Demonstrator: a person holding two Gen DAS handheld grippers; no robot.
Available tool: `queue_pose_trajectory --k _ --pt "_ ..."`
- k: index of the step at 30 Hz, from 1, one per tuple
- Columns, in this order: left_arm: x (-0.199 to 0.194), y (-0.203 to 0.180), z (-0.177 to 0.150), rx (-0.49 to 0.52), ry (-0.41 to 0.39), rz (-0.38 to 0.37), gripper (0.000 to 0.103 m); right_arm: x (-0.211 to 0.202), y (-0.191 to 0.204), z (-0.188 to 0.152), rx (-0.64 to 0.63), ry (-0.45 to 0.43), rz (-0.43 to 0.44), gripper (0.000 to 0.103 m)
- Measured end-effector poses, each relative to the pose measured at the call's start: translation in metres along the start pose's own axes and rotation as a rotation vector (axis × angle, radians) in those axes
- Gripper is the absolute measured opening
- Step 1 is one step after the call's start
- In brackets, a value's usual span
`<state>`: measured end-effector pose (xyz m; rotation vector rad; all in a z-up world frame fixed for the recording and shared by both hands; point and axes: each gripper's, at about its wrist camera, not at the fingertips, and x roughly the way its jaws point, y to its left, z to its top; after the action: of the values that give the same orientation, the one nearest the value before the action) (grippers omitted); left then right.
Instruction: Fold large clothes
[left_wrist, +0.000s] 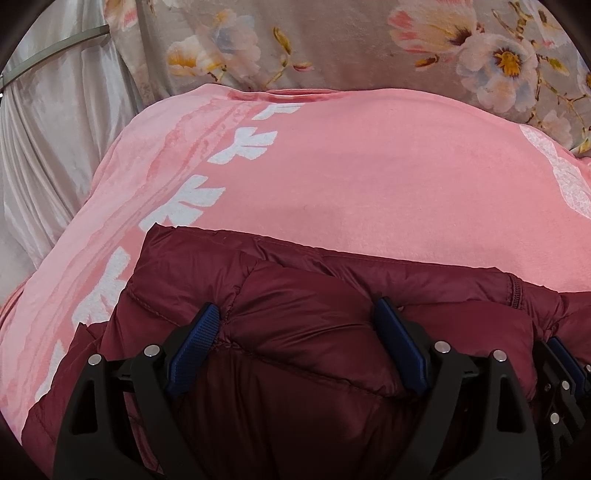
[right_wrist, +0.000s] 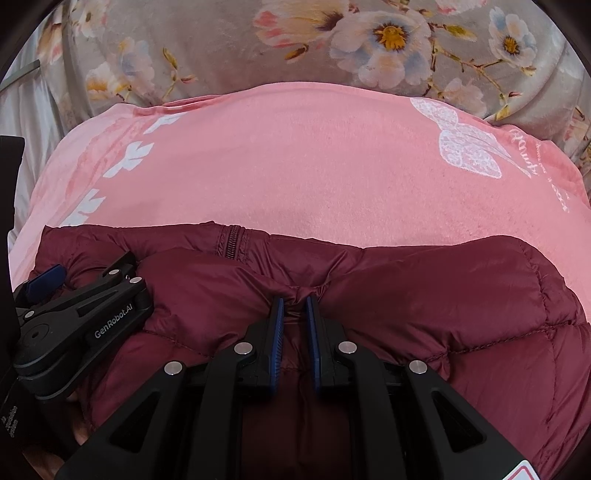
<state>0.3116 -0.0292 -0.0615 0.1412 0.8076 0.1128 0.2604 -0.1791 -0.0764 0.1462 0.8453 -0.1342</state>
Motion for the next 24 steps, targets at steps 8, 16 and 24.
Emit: queue_pose_trajectory --k 8,16,24 --pt "0.0 0.0 0.0 0.002 -0.002 0.001 0.084 0.0 0.001 0.0 -0.004 -0.001 -0.01 0.011" --pt "0.0 0.0 0.002 -0.001 -0.002 0.023 0.086 0.001 0.004 0.0 -0.013 -0.001 -0.03 0.011" --pt "-0.005 0.02 0.0 -0.048 0.047 -0.078 0.09 -0.012 0.001 -0.002 0.001 -0.006 -0.02 0.011"
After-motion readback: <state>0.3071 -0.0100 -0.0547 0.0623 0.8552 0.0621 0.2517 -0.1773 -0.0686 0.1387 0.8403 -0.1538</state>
